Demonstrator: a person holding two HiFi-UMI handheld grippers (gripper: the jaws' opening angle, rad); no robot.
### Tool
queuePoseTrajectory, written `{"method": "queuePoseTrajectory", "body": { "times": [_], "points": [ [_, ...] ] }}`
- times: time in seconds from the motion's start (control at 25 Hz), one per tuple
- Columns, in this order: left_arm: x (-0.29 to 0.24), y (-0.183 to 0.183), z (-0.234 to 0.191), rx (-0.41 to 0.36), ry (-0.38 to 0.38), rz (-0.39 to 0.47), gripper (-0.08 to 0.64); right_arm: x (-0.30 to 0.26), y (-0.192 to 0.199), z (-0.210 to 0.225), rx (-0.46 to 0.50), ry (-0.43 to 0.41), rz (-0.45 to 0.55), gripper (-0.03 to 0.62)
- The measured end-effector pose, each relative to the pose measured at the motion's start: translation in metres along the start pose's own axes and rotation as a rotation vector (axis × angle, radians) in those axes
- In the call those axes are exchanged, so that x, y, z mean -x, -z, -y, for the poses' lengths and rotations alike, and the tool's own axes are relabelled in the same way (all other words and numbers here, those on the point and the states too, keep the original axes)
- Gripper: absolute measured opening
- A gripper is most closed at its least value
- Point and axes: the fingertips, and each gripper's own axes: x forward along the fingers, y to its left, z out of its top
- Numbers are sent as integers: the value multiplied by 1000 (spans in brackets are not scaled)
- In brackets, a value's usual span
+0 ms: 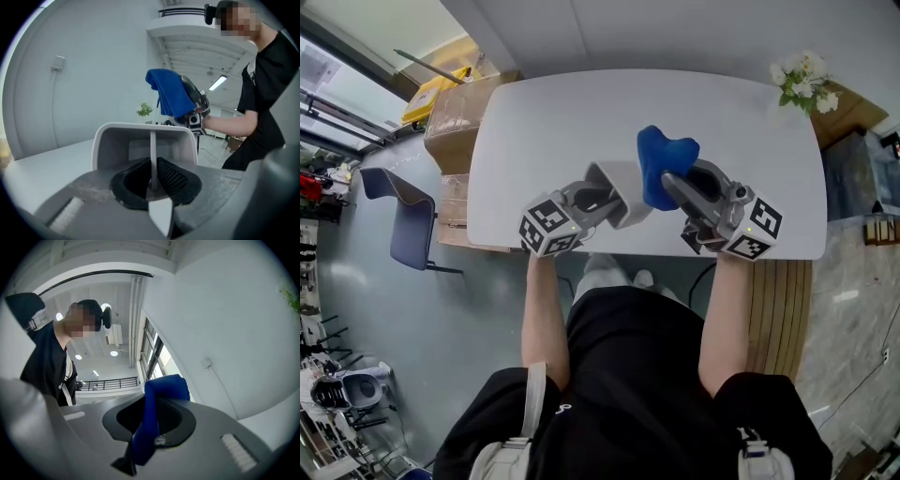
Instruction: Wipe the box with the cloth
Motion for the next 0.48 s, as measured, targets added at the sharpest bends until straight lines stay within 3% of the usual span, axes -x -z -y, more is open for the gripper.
{"method": "queuePoseTrajectory", "body": {
  "times": [0.2,0.48],
  "points": [
    [-10,19,-4,14,-6,-94,47,0,0,6,4,26,-6,55],
    [-25,46,-14,-45,-32,-294,46,7,-2,20,5,85,2,55]
  ]
}}
